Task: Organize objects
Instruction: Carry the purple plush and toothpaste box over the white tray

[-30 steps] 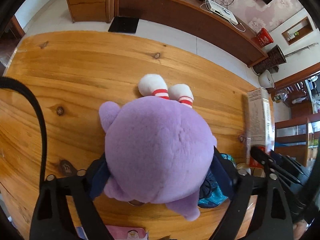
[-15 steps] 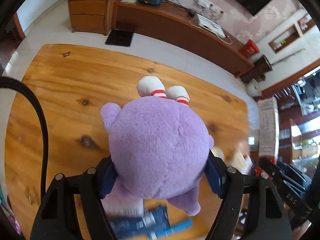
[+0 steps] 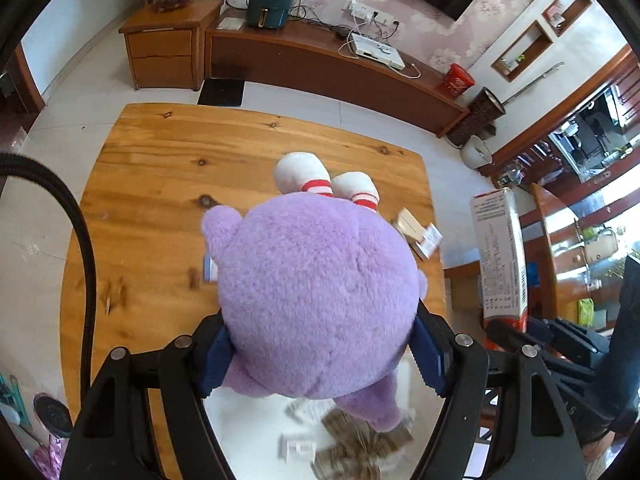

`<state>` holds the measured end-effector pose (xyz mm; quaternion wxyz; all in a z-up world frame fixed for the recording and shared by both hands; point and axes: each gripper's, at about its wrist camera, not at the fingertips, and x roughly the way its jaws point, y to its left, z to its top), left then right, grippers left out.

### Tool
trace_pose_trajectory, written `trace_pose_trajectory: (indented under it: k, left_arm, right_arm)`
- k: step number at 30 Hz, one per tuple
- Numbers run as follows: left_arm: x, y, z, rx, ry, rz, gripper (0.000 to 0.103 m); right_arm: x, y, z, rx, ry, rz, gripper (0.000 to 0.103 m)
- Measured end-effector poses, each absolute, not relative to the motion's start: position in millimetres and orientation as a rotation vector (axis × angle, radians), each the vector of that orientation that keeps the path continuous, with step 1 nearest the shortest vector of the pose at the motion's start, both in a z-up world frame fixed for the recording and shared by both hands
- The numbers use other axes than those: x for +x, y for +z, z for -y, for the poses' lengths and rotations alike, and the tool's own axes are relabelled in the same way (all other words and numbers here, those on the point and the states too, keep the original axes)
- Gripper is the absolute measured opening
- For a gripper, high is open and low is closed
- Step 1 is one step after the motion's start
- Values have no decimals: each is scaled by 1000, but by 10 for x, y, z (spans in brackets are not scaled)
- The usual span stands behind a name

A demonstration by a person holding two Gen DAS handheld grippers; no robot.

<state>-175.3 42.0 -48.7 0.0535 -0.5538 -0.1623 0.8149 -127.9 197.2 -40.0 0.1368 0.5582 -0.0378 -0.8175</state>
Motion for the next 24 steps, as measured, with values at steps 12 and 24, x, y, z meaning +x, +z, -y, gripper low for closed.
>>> trace_pose_trajectory:
  k: [12,24]
  left_arm:
    - [-947,-271,-568,-1677,2469,456,78]
    - [-591,-476,-775,-1674,2443,442,78]
  right_arm:
    - [-313,-237,-2014,1620,-2299,117,26]
    - [250,-489,-1966,1685,-2278,98,26]
